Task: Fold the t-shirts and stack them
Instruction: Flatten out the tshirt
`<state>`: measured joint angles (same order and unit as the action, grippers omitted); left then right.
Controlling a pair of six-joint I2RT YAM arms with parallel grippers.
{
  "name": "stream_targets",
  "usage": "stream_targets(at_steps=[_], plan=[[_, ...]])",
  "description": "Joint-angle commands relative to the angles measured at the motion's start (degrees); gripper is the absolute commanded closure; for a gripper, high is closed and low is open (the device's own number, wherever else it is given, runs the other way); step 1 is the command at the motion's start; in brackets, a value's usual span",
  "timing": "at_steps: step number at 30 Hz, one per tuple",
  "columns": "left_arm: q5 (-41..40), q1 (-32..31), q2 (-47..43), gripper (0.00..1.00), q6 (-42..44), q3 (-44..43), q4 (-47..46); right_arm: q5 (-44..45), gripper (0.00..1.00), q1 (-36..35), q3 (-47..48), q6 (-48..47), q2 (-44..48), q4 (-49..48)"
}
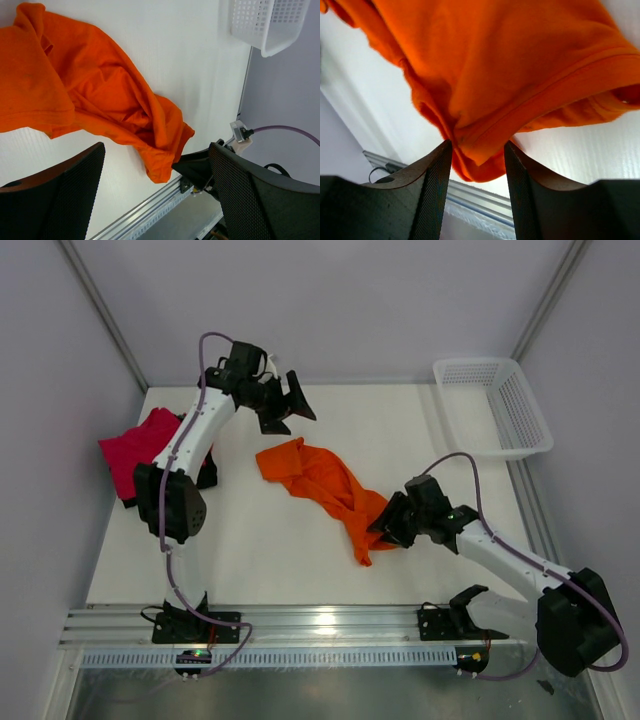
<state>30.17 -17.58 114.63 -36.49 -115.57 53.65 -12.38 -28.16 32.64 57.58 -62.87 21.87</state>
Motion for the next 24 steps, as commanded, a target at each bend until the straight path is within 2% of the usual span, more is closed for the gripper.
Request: stream_targets(at_steps=[1, 8, 19, 24], plan=[[1.7, 0.3, 0.6, 0.13, 1.6, -2.1, -0.2, 6.7, 0.50, -0.2, 2.3, 6.0, -0.8, 5.6], [1.4, 0.4, 1.0, 0.13, 2.1, -3.3, 0.7, 7.9, 0.50, -0.2, -3.5, 16.8, 4.8, 4.2], [2.8, 0.4, 0.2, 0.13, 2.0, -0.8, -0.6, 12.1, 0.50, -0.2, -3.7, 17.6, 7.9, 0.5], [4.1, 0.4, -0.6, 0.14, 0.8, 3.0, -3.6, 16.0, 0.50, -0.2, -6.1, 19.1, 9.2, -7.6]])
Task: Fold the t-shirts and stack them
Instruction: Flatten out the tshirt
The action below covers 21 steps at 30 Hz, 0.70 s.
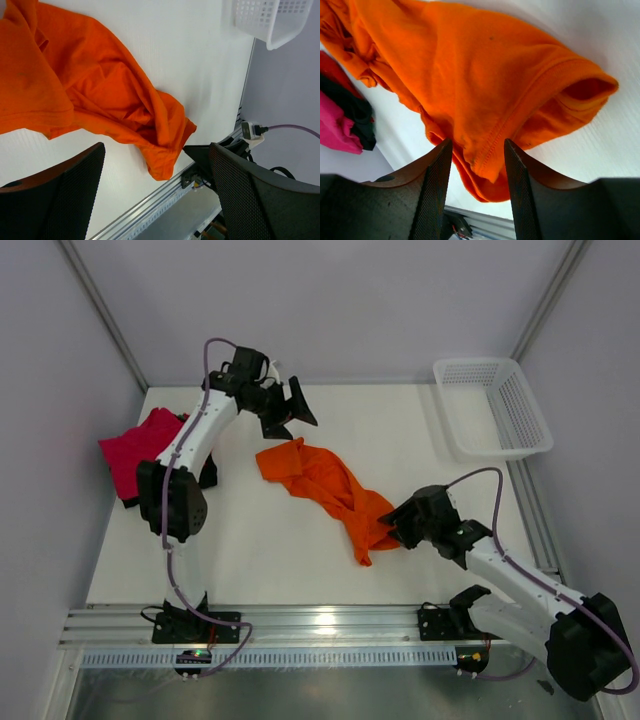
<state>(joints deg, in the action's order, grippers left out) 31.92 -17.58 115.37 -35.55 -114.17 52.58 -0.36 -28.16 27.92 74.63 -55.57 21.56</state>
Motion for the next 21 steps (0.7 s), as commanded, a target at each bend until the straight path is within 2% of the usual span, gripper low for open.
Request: stream_targets(at_steps=[1, 4, 15, 19, 21], plan=[[2.4, 0.3, -1.4, 0.14, -0.2, 1.8, -2.7, 4.2, 0.50, -0.2, -2.0, 3.3, 2.2, -9.0], [2.4, 0.3, -1.4, 0.14, 0.0, 2.3, -2.7, 4.8, 0.50, -0.2, -3.1, 4.3, 2.1, -13.9], [-0.4, 0.3, -2.3, 0.14, 2.4, 0.6, 0.1, 1.8, 0.52, -0.2, -2.3, 4.3, -4.1, -17.5], [-0.5, 0.4, -2.3, 0.14, 2.6, -0.1, 0.7, -2.4, 0.52, -0.3, -0.9, 4.1, -4.1, -13.4], [-0.5, 0.4, -2.1, 0.14, 2.5, -0.2, 0.8, -3.8, 0.52, -0.4, -0.2, 4.4, -1.6, -8.0]])
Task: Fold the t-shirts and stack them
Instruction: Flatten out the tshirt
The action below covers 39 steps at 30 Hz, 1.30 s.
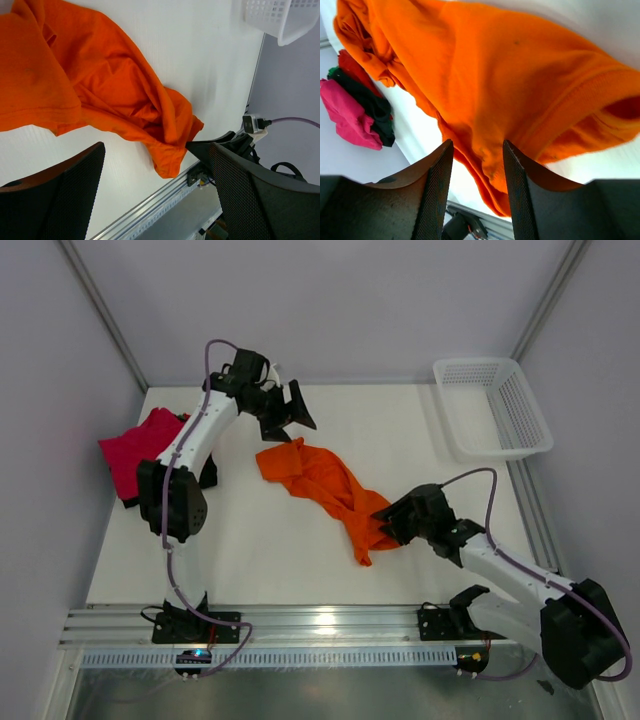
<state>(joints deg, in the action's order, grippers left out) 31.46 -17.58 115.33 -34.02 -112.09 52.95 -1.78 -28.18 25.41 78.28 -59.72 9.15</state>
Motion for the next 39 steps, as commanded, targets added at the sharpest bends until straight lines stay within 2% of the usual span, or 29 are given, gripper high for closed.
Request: stream_targets(at_steps=[1, 6, 10, 15, 25, 32, 39], plan=[[0.0, 0.4, -2.0, 0.14, 0.9, -2.2, 0.3, -2.7, 0.51, -0.4, 2.4, 1.3, 4.0, 7.6], [0.0, 0.4, -2.2, 0.14, 0.7, -1.6, 0.0, -1.3, 0.50, -0.5, 0.2, 6.3, 14.5, 15.0], [0.4, 0.4, -2.3, 0.14, 0.0, -0.8, -0.8, -0.6, 0.50, -0.5, -4.7, 11.6, 19.3, 14.6], [0.5, 0.3, -2.6, 0.14, 0.0, -0.5, -0.7, -0.3, 0.50, -0.6, -9.1, 13.8, 16.8, 10.6], [-1.5, 0.3, -3.6, 0.14, 1.5, -0.7, 0.7, -0.1, 0.50, -0.9, -8.3, 13.7, 7.3, 0.7], [-1.4, 0.4, -3.2, 0.14, 1.5, -0.7, 0.3, -0.7, 0.50, -2.0, -4.4, 12.2, 4.3, 0.2], [-0.5, 0.4, -2.1, 0.14, 1.0, -0.8, -0.6, -1.9, 0.50, -3.5, -2.4, 11.9, 7.4, 5.0]])
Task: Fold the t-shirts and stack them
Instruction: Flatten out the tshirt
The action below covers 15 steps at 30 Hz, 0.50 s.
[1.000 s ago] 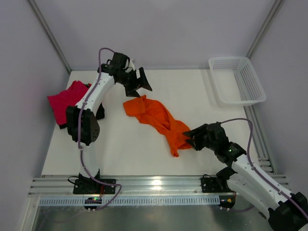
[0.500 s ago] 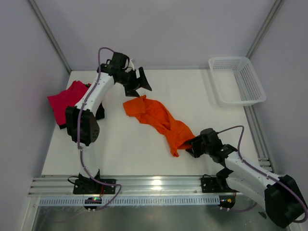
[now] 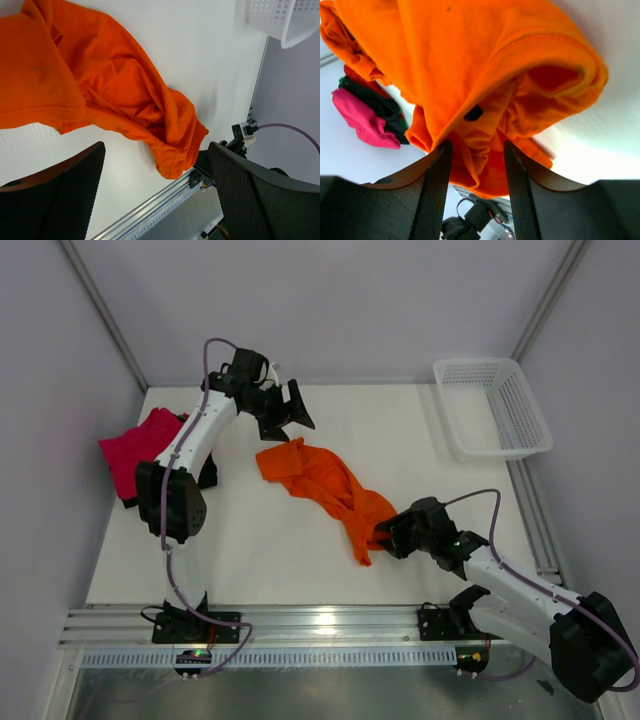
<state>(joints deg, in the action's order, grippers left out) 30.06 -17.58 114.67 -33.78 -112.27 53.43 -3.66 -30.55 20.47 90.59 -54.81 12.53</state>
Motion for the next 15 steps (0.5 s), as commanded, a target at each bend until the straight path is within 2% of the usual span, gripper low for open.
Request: stream_targets(at_steps=[1, 15], plan=[[1.1, 0.4, -1.3, 0.14, 0.5, -0.6, -1.2, 0.6, 0.50, -1.5, 2.6, -0.2, 3.3, 2.6], [2.0, 0.4, -0.5, 0.15, 0.2, -0.1, -2.2, 1.2, 0.50, -3.6, 1.7, 1.3, 5.3, 4.0]])
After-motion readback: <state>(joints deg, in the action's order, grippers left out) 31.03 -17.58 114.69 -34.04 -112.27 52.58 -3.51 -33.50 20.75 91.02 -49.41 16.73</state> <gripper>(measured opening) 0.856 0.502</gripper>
